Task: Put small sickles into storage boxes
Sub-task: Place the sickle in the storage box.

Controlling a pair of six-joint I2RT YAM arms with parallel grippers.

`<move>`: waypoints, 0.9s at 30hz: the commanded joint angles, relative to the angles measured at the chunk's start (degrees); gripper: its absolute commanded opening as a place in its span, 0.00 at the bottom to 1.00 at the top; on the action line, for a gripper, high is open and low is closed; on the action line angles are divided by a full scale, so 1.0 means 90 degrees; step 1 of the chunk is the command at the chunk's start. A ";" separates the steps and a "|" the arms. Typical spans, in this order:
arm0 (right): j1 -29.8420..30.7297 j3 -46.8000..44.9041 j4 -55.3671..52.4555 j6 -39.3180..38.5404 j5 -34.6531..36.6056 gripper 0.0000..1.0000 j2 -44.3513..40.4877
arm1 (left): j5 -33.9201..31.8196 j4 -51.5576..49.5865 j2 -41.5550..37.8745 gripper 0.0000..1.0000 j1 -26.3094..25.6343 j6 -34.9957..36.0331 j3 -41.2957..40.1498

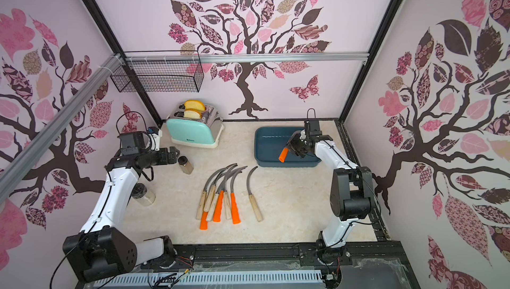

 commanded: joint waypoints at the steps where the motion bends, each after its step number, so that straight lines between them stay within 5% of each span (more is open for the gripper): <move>1: -0.0081 -0.0126 0.0332 0.0523 0.0019 0.06 -0.0062 | 0.0175 -0.0002 0.0005 0.98 0.0028 -0.0091 0.0130; 27: -0.0045 0.0395 0.0603 0.1645 0.0814 0.06 0.1191 | 0.0040 0.0160 -0.0071 0.98 -0.0492 -0.0227 0.0128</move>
